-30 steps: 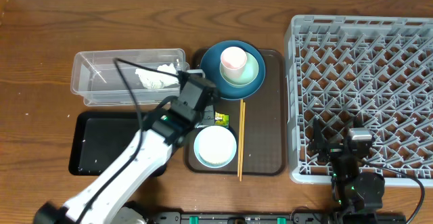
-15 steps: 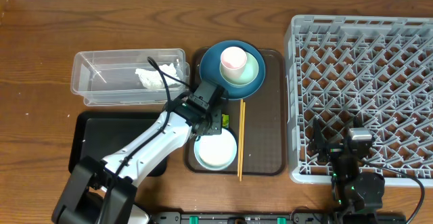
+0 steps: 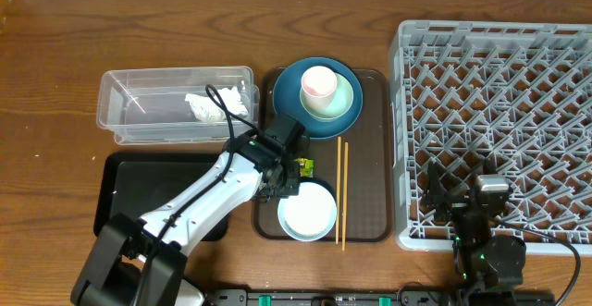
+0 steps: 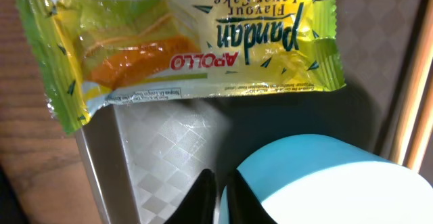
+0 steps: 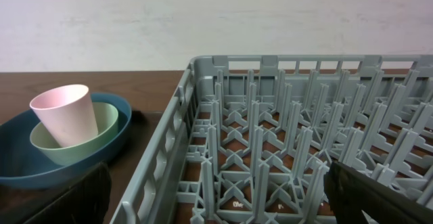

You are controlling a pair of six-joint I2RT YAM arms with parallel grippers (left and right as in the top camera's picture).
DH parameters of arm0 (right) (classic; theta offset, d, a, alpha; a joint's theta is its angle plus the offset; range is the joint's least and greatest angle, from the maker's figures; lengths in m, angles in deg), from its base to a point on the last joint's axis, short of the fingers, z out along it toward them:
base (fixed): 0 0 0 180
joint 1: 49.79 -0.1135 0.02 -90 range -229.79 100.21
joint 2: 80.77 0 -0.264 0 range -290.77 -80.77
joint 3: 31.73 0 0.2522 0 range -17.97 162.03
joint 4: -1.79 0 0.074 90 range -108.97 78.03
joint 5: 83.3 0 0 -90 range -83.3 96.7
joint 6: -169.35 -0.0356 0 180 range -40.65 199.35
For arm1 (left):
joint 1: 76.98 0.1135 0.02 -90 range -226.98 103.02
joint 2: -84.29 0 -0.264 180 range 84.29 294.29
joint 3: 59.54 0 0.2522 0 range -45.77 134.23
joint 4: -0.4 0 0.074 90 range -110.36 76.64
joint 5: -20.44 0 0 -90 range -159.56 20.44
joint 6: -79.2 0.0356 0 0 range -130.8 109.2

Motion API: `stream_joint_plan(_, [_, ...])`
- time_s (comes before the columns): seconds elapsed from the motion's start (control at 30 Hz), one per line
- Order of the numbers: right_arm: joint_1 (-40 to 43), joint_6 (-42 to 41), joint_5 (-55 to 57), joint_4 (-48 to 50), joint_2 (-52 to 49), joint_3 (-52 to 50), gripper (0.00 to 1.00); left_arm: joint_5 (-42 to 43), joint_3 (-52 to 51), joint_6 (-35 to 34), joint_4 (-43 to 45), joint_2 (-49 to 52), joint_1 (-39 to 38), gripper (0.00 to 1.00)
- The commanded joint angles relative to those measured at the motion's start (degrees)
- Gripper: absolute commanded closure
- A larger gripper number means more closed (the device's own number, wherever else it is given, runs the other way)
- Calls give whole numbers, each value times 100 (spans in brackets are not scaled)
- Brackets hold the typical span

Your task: Sort waste into correct bins and load items into the dishwasher rack

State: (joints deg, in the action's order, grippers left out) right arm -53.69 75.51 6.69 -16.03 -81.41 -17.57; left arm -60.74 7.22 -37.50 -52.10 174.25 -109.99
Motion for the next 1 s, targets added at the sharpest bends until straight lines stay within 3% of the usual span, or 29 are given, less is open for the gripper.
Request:
stream_joint_plan(0.0, [-50, 26, 0, -22, 31, -11, 1, -398, 260, 52, 22, -188, -11, 78])
stream_joint_plan(0.13, [-50, 26, 0, -22, 31, -11, 1, -1211, 343, 50, 66, -308, -11, 55])
stream_joint_plan(0.23, [-50, 26, 0, -22, 31, -11, 1, -1799, 339, 50, 63, -313, -11, 50])
stream_joint_plan(0.5, [-50, 26, 0, -22, 31, -11, 1, -2472, 275, 50, 267, -310, 0, 50])
stream_joint_plan(0.97, [-50, 26, 0, -22, 31, -11, 1, -2496, 236, 52, 315, 212, 63, 50])
